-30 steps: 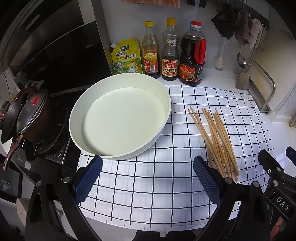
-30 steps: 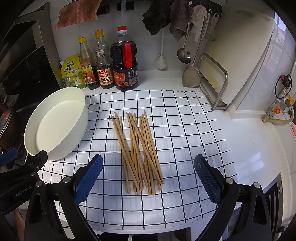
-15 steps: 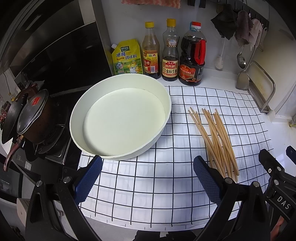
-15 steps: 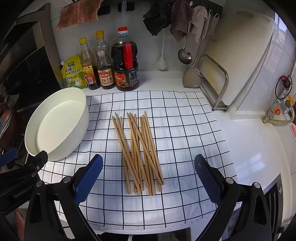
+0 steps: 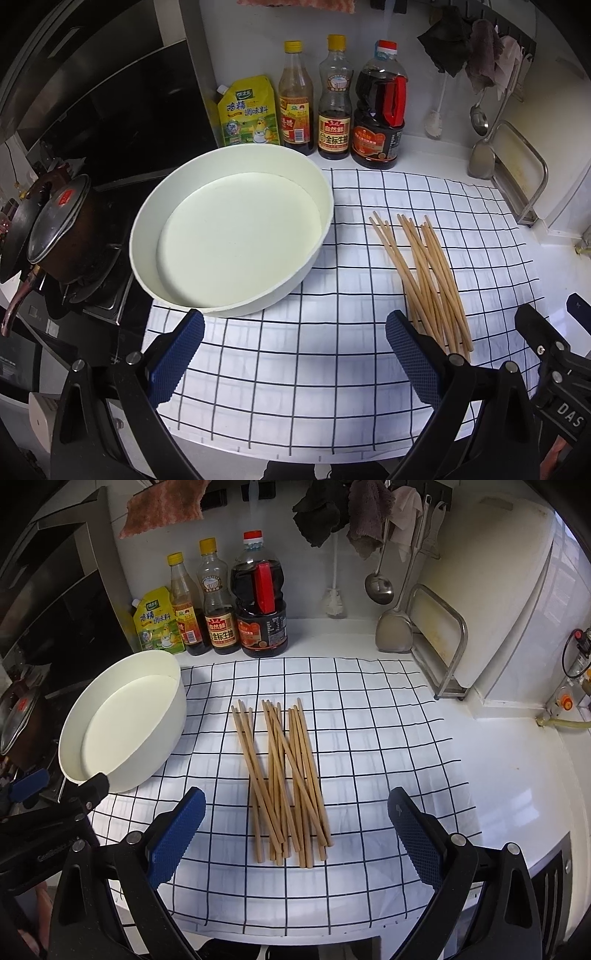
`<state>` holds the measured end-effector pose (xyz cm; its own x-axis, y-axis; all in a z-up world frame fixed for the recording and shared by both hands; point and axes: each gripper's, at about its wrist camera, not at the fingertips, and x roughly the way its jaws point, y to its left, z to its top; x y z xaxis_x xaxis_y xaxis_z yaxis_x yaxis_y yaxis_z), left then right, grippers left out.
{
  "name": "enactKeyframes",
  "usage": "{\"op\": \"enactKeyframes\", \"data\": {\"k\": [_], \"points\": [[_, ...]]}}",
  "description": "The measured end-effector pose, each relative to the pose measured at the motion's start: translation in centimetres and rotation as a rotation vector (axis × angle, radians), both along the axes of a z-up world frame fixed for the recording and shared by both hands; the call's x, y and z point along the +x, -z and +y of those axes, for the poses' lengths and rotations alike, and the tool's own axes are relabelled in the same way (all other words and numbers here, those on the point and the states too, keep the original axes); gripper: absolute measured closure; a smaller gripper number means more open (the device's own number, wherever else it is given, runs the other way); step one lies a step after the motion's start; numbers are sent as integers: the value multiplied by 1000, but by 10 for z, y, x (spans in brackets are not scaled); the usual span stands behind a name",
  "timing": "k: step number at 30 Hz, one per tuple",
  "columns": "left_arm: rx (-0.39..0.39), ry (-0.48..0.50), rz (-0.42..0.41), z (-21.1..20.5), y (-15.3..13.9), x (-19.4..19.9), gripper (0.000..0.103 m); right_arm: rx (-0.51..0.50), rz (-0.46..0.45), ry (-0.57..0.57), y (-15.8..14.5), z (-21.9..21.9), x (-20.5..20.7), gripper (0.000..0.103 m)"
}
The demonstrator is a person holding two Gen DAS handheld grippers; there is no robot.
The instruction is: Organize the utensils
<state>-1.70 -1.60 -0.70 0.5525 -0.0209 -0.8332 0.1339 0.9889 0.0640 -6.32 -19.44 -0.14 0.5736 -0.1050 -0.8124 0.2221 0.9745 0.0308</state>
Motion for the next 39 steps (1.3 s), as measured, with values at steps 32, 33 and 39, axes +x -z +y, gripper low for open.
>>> {"op": "enactKeyframes", "data": {"k": [32,33,39], "points": [[-32,-72,95,-71,114,46,6,3,140,-128,146,-86,76,9],[-32,-74,95,-71,115,47,6,-4,142,-124,147,-87,76,9],[-22,-72,108,-76,122,50,6,-1,172,-149,156,-85,76,9]]}}
